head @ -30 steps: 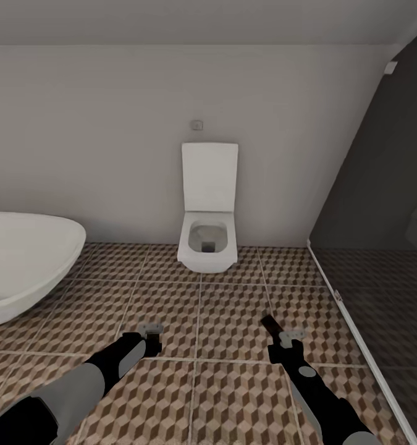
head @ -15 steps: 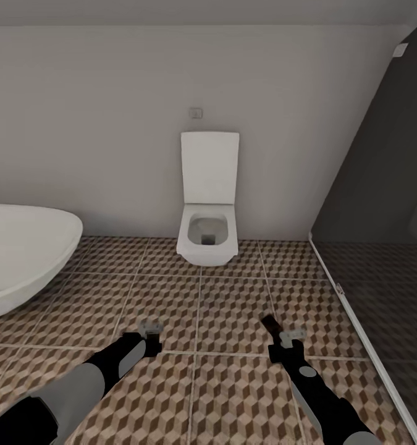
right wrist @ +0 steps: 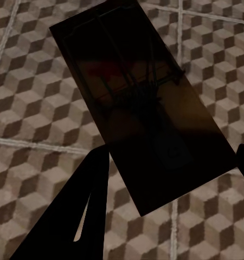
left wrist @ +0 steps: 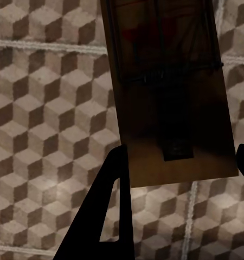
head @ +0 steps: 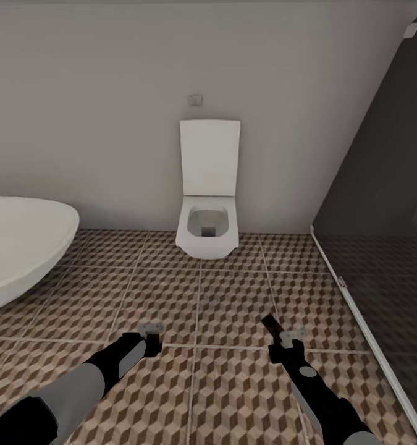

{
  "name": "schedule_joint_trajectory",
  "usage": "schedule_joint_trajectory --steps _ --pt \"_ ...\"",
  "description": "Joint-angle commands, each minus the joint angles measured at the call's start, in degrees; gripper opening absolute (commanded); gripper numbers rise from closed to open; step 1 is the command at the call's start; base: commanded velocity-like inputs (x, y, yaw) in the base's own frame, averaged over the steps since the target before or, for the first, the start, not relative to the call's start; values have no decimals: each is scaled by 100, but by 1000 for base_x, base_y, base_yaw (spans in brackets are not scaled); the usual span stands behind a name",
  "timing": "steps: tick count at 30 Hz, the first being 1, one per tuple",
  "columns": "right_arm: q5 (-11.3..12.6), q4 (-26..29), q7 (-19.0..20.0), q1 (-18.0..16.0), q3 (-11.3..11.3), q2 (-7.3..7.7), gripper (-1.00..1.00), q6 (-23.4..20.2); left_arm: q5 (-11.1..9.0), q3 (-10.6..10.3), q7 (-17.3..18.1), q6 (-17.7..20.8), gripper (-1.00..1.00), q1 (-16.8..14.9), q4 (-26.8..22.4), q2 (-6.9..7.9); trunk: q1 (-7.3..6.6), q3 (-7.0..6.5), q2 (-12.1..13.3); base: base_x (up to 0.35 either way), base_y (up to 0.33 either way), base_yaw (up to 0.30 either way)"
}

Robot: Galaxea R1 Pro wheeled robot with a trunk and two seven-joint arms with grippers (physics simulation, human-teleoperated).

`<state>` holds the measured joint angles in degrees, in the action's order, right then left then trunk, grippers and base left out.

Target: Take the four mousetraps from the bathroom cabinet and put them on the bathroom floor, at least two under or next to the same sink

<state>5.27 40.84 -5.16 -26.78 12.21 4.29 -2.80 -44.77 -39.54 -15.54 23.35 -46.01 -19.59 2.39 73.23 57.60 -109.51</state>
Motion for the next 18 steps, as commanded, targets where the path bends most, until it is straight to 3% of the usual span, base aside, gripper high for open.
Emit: schedule_joint_trajectory --steps 1,18 --pt "62 12 -41 -3 44 10 -100 -28 -58 -45 -46 20 -100 -2 -18 7 22 32 -44 0 0 0" --pt "54 12 -46 -4 45 11 -100 -28 -58 -45 -46 20 -100 -4 -17 7 395 493 -726 0 0 0"
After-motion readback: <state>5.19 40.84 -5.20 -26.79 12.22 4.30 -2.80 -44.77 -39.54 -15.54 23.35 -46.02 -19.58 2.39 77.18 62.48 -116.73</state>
